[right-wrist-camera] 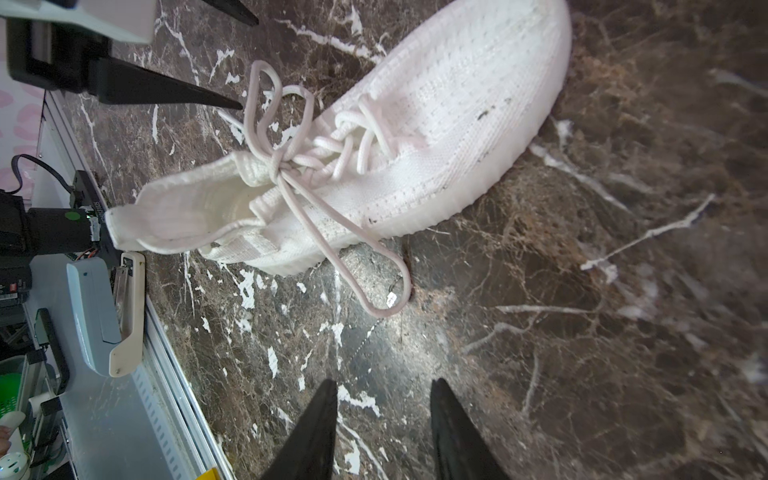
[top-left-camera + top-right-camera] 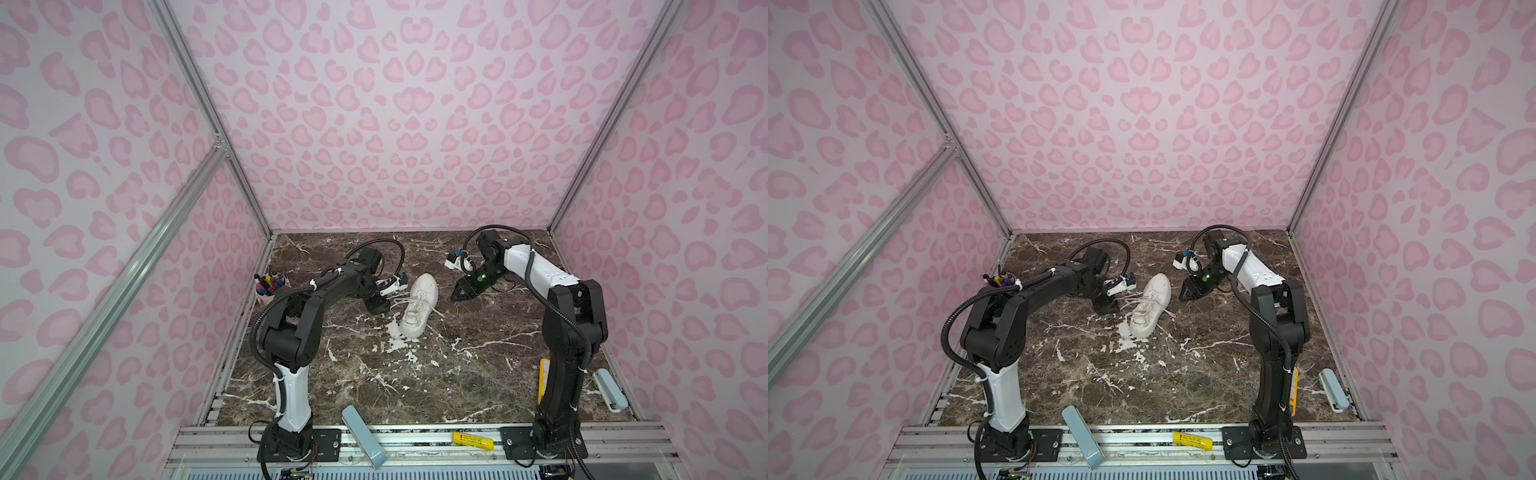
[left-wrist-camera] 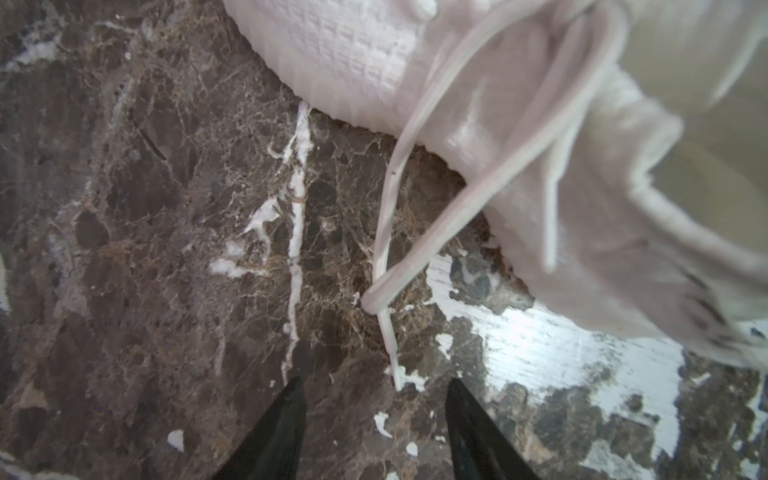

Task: Tie the shoes
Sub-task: 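Open both grippers and raise them away from the knotted laces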

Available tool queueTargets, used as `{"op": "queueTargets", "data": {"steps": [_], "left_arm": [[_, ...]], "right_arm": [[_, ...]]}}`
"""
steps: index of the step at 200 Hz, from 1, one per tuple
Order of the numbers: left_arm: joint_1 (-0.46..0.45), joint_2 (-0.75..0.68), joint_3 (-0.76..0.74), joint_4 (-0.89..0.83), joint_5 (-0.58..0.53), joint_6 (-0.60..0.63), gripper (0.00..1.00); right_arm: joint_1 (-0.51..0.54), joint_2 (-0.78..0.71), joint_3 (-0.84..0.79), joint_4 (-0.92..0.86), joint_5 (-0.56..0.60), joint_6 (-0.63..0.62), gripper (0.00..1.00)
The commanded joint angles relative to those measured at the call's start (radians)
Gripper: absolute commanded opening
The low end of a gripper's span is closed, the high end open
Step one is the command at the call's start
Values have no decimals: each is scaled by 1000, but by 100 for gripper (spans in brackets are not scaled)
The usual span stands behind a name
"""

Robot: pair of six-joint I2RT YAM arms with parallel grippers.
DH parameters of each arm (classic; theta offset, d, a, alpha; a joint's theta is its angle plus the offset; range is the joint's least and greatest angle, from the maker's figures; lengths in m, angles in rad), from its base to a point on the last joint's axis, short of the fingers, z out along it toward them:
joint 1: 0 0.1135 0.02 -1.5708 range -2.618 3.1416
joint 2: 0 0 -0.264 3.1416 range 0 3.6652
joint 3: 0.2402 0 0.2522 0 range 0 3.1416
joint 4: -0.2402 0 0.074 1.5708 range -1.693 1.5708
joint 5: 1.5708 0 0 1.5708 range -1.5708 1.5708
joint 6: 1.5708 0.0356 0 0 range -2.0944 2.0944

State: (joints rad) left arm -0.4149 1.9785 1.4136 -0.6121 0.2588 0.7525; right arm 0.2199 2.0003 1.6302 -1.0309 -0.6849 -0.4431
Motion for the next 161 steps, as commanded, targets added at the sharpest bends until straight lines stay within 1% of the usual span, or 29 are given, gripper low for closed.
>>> {"op": "queueTargets", "data": {"steps": [1,18,34,50,71,90,116,120,155,161], "left_arm": [[-11,17,12,-13,-33,-45,57],[-18,25,6,3,-65,-54,56],[-21,25,-7,36,-56,-74,54],[-29,35,-7,49,-70,-89,52],[-45,47,-17,66,-97,-91,47],[-57,55,-33,96,-113,-103,41],[-62,51,-62,140,-133,-117,38],[-62,49,-62,144,-133,-119,33],[-59,53,-39,145,-166,-87,14],[-58,57,-27,138,-168,-77,12]], "right_arm": [[-4,-7,-5,-1,18,9,39],[-7,-8,-6,-1,19,11,39],[-7,-6,-5,-2,19,12,39],[-7,-8,-4,-3,21,15,39],[-9,-9,-5,-2,22,15,38],[-10,-11,-9,0,22,17,38],[-15,-18,-18,4,24,20,38],[-15,-18,-19,5,24,20,38],[-18,-24,-24,8,25,23,38],[-17,-25,-24,8,25,24,38]]}}
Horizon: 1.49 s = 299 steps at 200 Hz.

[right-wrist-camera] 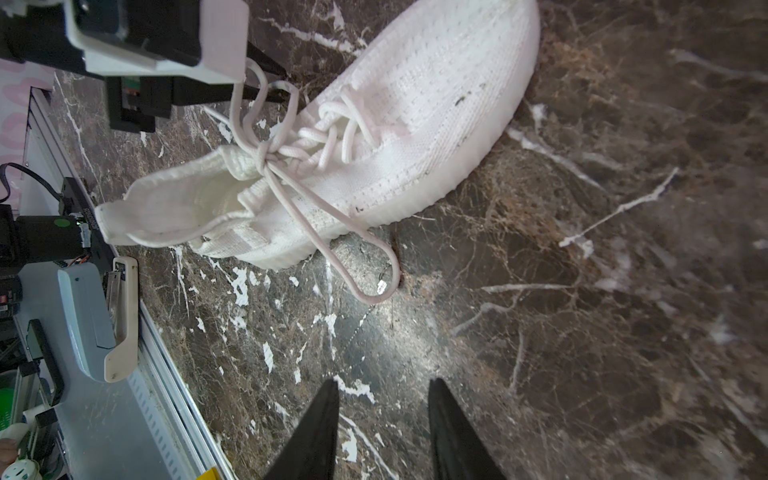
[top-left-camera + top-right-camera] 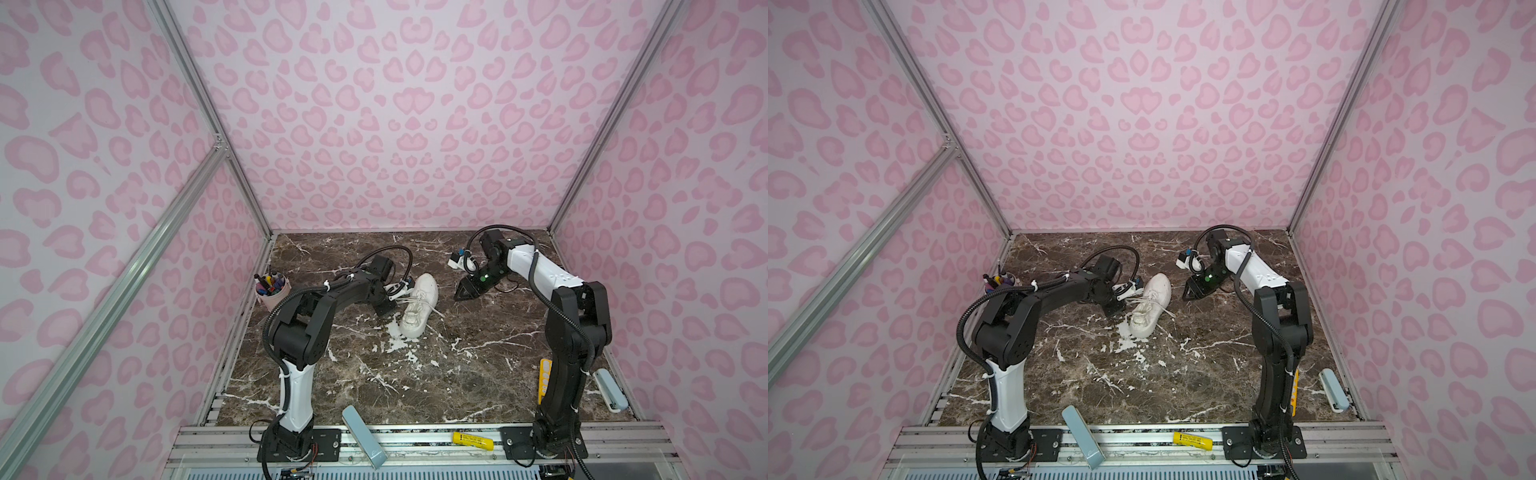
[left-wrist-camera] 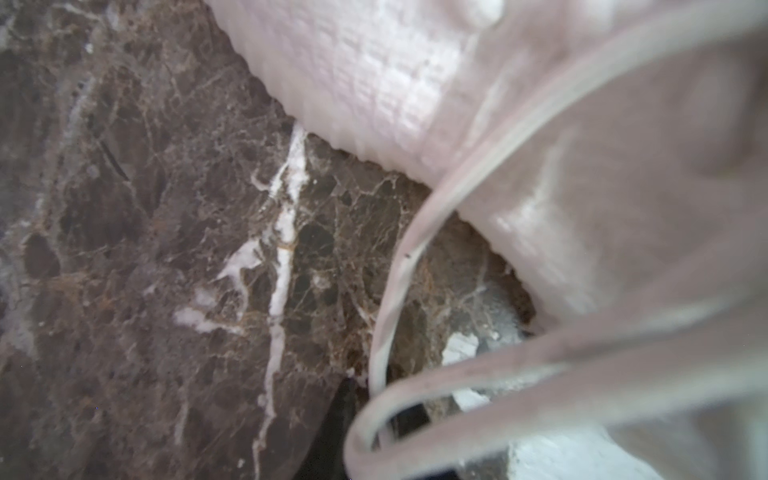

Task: Tie the shoes
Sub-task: 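Open both grippers and raise them away from the knotted laces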

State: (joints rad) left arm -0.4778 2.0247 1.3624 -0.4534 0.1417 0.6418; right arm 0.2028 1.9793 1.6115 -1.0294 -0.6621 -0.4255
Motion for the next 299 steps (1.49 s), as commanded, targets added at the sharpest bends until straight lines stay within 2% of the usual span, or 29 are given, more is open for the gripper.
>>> {"op": "queueTargets", "data": {"steps": [1,21,54,99,120,146,176,185,206,214,222,242,277,299], "left_arm": [[5,12,26,-23,-51,36,12],[10,27,71,-50,-64,68,6],[23,42,116,-57,-111,118,4],[17,51,205,-50,-85,182,3],[-6,84,297,-63,-97,214,3],[-58,100,363,-34,-53,264,3],[-153,130,422,-6,-19,321,4],[-175,145,449,-18,-4,321,9],[-216,163,476,-19,22,293,34],[-232,164,477,-19,36,287,35],[-247,161,474,-20,48,281,45],[-278,146,474,-10,57,240,60],[-282,80,466,28,59,97,65],[-244,20,468,-34,103,-52,67]], "right_arm": [[0,-4,-5,6,2,6,38],[-2,-7,-7,6,2,5,37],[-2,-12,-10,6,-1,7,37],[-6,-11,-10,13,-6,11,36],[-40,4,-15,35,-65,38,36],[-64,23,10,9,-32,53,36],[-100,-5,-27,65,-32,117,36],[-111,-17,-41,82,-36,137,36],[-138,-40,-64,100,-35,156,37],[-146,-45,-66,98,-29,156,37],[-153,-48,-67,94,-25,157,37],[-169,-57,-67,93,-15,161,37],[-165,-78,-94,138,6,215,37],[-134,-89,-107,151,69,264,38]]}}
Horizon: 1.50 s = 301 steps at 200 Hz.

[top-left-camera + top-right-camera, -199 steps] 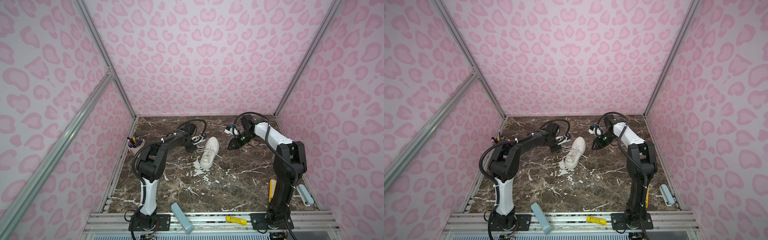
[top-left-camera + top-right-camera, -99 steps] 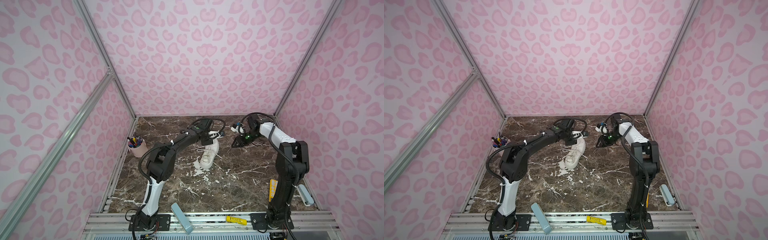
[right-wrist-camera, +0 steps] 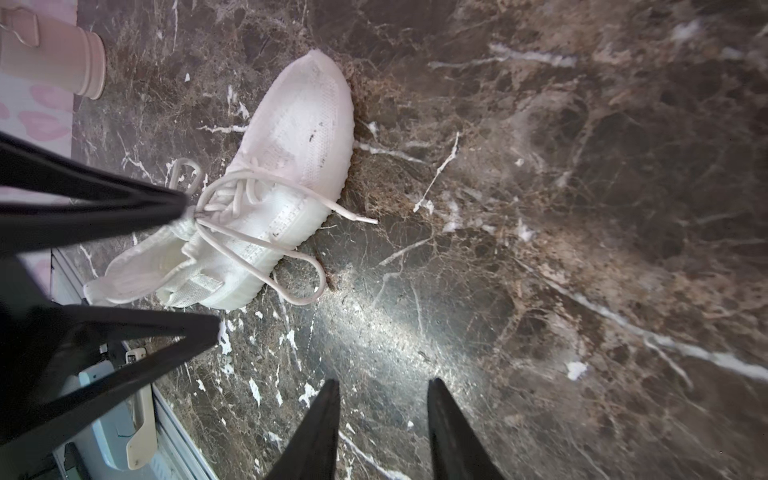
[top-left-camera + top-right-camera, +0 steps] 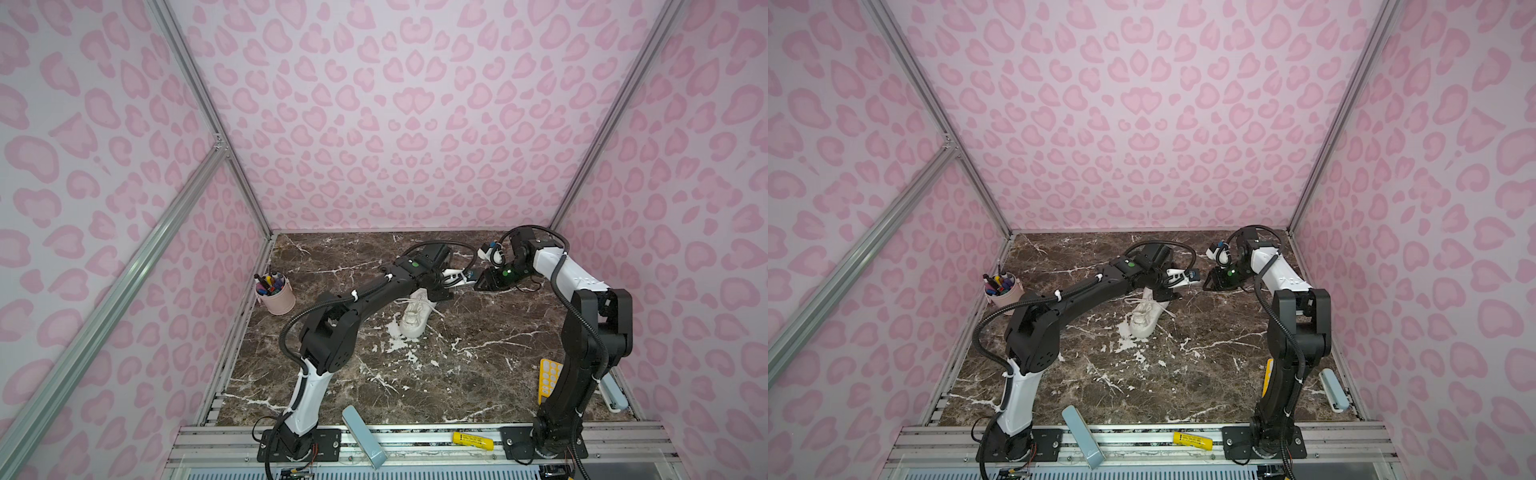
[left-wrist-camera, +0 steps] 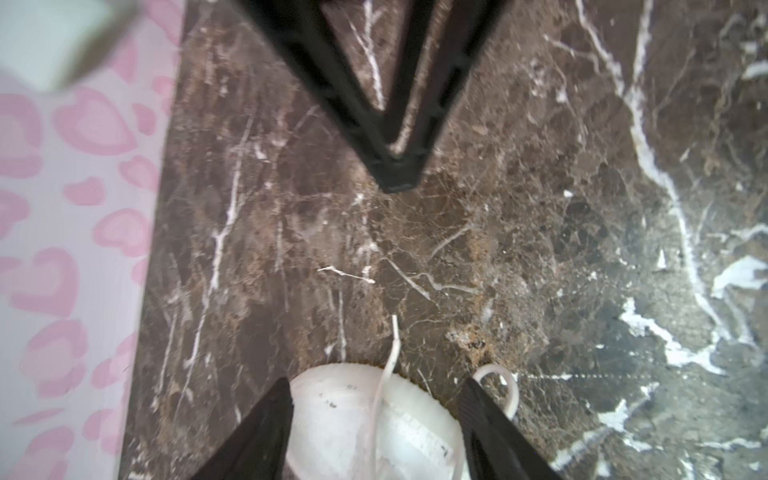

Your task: Tie the shoes

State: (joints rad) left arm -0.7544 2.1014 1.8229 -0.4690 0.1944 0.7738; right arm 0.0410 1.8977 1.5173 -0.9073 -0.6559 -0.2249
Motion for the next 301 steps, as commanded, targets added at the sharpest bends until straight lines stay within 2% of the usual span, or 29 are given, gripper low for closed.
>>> {"op": "queueTargets", "data": {"steps": [1,36,64,72,81,102,156,189,233,260,280,301], "left_arm": [[34,-59,6,-23,55,-192,67],[119,-221,-168,-130,198,-397,68],[195,-373,-445,-41,300,-586,69],[208,-401,-516,-21,284,-622,69],[211,-421,-563,-19,217,-651,69],[226,-431,-621,-12,112,-685,69],[239,-368,-618,39,39,-744,67],[215,-277,-549,-47,-54,-712,67],[142,-223,-513,-25,-32,-740,66],[99,-241,-539,32,31,-785,66],[104,-251,-552,-5,-1,-789,66],[153,-299,-586,2,36,-801,66]], "right_arm": [[29,-8,-12,29,66,65,38],[64,-28,-21,55,87,143,38],[81,-68,-61,101,101,197,38],[82,-75,-68,111,94,207,38],[82,-80,-73,115,89,215,38],[85,-89,-80,103,87,211,39],[84,-102,-81,56,107,182,38],[83,-98,-81,56,106,183,38],[84,-96,-82,53,108,183,38],[84,-96,-92,54,113,182,38],[84,-96,-95,49,120,185,38],[86,-104,-108,61,114,187,38]]}}
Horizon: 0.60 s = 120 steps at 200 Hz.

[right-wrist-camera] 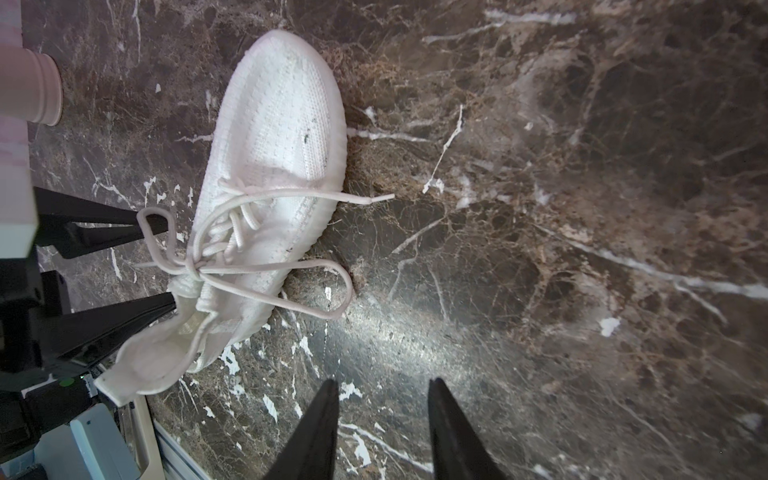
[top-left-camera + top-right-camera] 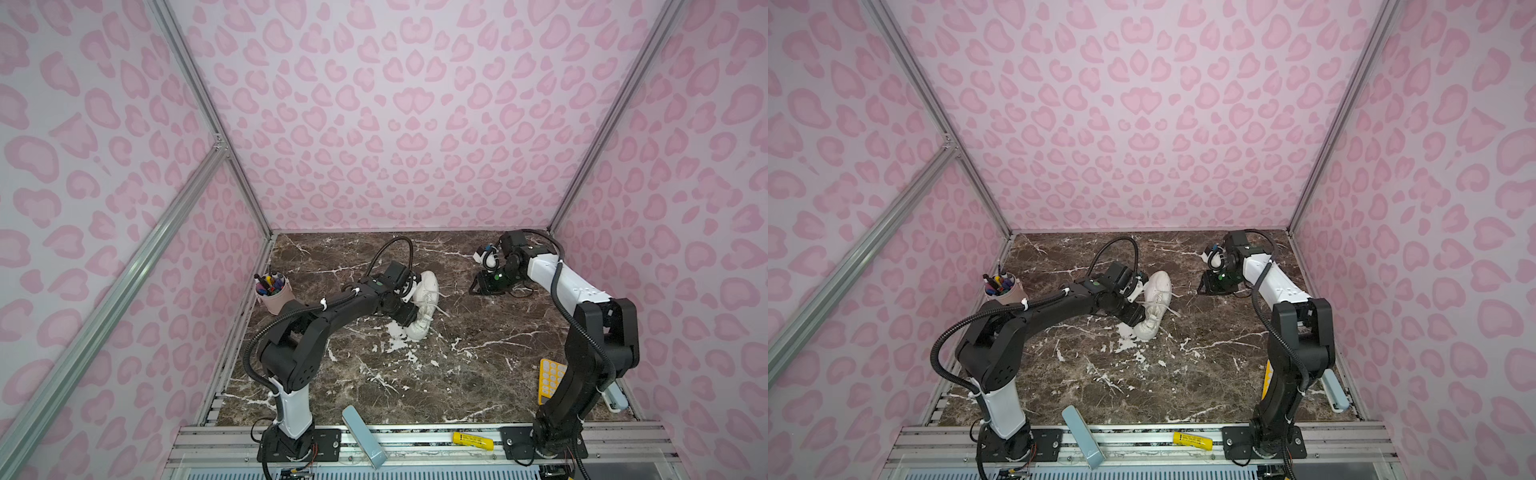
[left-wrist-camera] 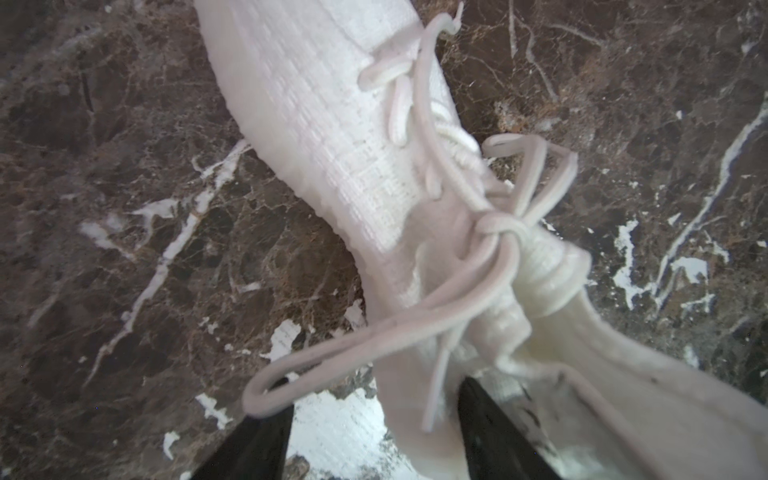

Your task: Tie the shoes

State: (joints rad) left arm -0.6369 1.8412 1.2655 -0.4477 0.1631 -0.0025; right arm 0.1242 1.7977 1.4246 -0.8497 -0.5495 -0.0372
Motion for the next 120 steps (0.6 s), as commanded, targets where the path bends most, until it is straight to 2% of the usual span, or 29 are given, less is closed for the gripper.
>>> {"op": "queueTargets", "data": {"steps": [1,44,82,120], "left_arm": [[38,-40,-29,-20,69,-24,66],[94,-34,33,-121,36,40,65],[95,27,55,-185,-152,56,64],[77,52,39,-135,-97,12,64]], "right_arm": [[2,-4,-15,3,7,-1,38],[4,-9,-42,16,-8,10,38],[3,-24,-59,15,-7,17,38],[2,-24,-44,-8,0,7,37]]}}
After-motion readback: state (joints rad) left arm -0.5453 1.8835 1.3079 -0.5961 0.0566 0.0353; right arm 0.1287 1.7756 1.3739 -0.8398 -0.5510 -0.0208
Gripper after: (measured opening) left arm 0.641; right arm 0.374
